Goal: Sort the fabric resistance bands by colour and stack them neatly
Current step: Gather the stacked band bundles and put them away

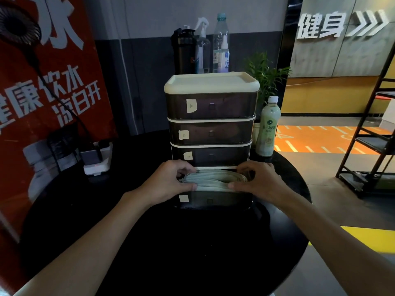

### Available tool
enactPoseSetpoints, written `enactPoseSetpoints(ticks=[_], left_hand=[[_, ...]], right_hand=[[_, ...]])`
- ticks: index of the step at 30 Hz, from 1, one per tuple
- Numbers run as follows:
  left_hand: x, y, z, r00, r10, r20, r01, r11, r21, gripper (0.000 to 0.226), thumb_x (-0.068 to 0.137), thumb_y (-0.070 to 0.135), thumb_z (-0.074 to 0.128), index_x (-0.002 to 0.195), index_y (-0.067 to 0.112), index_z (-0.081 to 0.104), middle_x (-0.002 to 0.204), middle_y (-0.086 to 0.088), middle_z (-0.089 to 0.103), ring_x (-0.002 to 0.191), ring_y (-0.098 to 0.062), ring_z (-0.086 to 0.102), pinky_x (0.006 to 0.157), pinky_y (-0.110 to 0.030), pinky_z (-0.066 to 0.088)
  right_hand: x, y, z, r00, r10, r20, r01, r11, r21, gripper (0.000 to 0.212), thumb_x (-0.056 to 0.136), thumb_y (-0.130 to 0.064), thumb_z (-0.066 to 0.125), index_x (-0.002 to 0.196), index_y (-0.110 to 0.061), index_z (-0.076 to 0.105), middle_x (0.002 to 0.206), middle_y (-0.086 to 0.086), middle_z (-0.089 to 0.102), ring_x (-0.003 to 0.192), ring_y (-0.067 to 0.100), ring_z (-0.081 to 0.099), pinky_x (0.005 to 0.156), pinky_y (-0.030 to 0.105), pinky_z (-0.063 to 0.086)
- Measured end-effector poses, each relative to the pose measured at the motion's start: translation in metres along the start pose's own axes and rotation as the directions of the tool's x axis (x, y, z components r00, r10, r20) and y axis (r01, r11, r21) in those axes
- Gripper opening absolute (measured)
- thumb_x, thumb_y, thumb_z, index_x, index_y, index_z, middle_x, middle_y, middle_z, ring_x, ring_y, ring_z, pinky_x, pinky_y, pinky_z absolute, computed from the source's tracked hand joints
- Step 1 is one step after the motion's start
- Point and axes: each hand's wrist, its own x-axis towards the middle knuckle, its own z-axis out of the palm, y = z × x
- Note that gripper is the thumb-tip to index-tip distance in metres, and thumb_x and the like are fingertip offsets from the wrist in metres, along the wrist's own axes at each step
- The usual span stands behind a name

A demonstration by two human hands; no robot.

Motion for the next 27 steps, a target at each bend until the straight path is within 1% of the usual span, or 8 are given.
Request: enactPoseSetpoints(ticks=[5,8,10,12,14,16,21,27], left_hand=[[-0.018,-0.010,0.002,0.987,0.071,-0.141,-0.079,0.995,-0.054,0.041,0.071,0.035,0.087,0.108,0.032,0.069,0.116,0.012,0.063,0.113,0.000,0.057,0.108,-0.027,0.042],[-0.034,-0.027,0.007,0.976,-0.017,-0.219,-0.012,0.991,-0.131,0.079,0.058,0.057,0.081,0.129,0.041,0.052,0.134,0.012,0.048,0.127,0.004,0.045,0.110,-0.024,0.034],[-0.039,-0.038,0.011,0.986,-0.106,-0.132,0.078,0.975,-0.207,0.112,0.051,0.057,0.086,0.148,0.037,0.032,0.149,0.011,0.037,0.135,0.007,0.036,0.110,-0.018,0.029],[-0.037,-0.042,0.013,0.992,-0.123,-0.025,0.114,0.963,-0.245,0.129,0.056,0.044,0.094,0.157,0.028,0.015,0.149,0.019,0.037,0.129,0.021,0.035,0.103,-0.004,0.028],[-0.032,-0.042,0.015,0.996,-0.089,0.006,0.087,0.954,-0.286,0.120,0.066,0.020,0.092,0.155,0.027,0.013,0.137,0.031,0.039,0.116,0.032,0.037,0.093,0.004,0.030],[-0.024,-0.042,0.015,0.997,-0.073,-0.006,0.068,0.950,-0.304,0.112,0.069,0.006,0.086,0.151,0.030,0.014,0.132,0.035,0.037,0.112,0.034,0.038,0.090,0.003,0.033],[-0.015,-0.053,0.014,0.997,-0.073,0.009,0.072,0.937,-0.342,0.131,0.054,0.032,0.097,0.156,0.026,0.015,0.135,0.032,0.042,0.119,0.027,0.041,0.097,-0.002,0.035],[-0.010,-0.059,0.022,0.994,-0.074,-0.080,0.040,0.933,-0.357,0.116,0.060,0.019,0.091,0.154,0.022,0.022,0.132,0.028,0.046,0.116,0.024,0.046,0.092,0.001,0.036]], right_hand=[[-0.013,0.023,0.009,0.996,-0.093,0.012,0.079,0.896,0.436,0.092,0.054,-0.052,0.084,0.133,-0.042,0.038,0.132,-0.018,0.048,0.127,0.005,0.044,0.105,0.031,0.041],[-0.015,0.031,0.012,0.983,-0.166,0.079,0.097,0.832,0.546,0.097,0.064,-0.021,0.085,0.131,-0.048,0.020,0.119,-0.036,0.043,0.109,-0.024,0.044,0.086,0.003,0.041],[-0.011,0.034,0.013,0.977,-0.190,0.100,0.101,0.815,0.570,0.100,0.067,-0.011,0.082,0.131,-0.047,0.014,0.117,-0.037,0.040,0.098,-0.035,0.042,0.079,-0.003,0.038],[-0.007,0.036,0.014,0.967,-0.214,0.139,0.106,0.833,0.544,0.108,0.063,-0.021,0.088,0.140,-0.046,0.016,0.131,-0.033,0.041,0.113,-0.028,0.041,0.092,0.003,0.038],[-0.005,0.040,0.018,0.963,-0.207,0.171,0.095,0.859,0.504,0.127,0.058,-0.030,0.093,0.149,-0.045,0.006,0.140,-0.032,0.038,0.126,-0.017,0.039,0.104,0.013,0.035],[-0.003,0.044,0.022,0.970,-0.188,0.156,0.083,0.854,0.513,0.130,0.057,-0.028,0.091,0.146,-0.048,-0.001,0.130,-0.045,0.035,0.121,-0.025,0.037,0.098,0.003,0.033],[0.000,0.047,0.029,0.984,-0.161,0.083,0.099,0.861,0.499,0.131,0.054,-0.027,0.089,0.141,-0.048,-0.007,0.116,-0.060,0.033,0.117,-0.033,0.031,0.093,-0.003,0.030],[0.004,0.046,0.032,0.996,-0.088,-0.016,0.084,0.866,0.494,0.132,0.056,-0.033,0.090,0.154,-0.033,0.002,0.141,-0.020,0.036,0.134,0.003,0.039,0.113,0.027,0.030]])
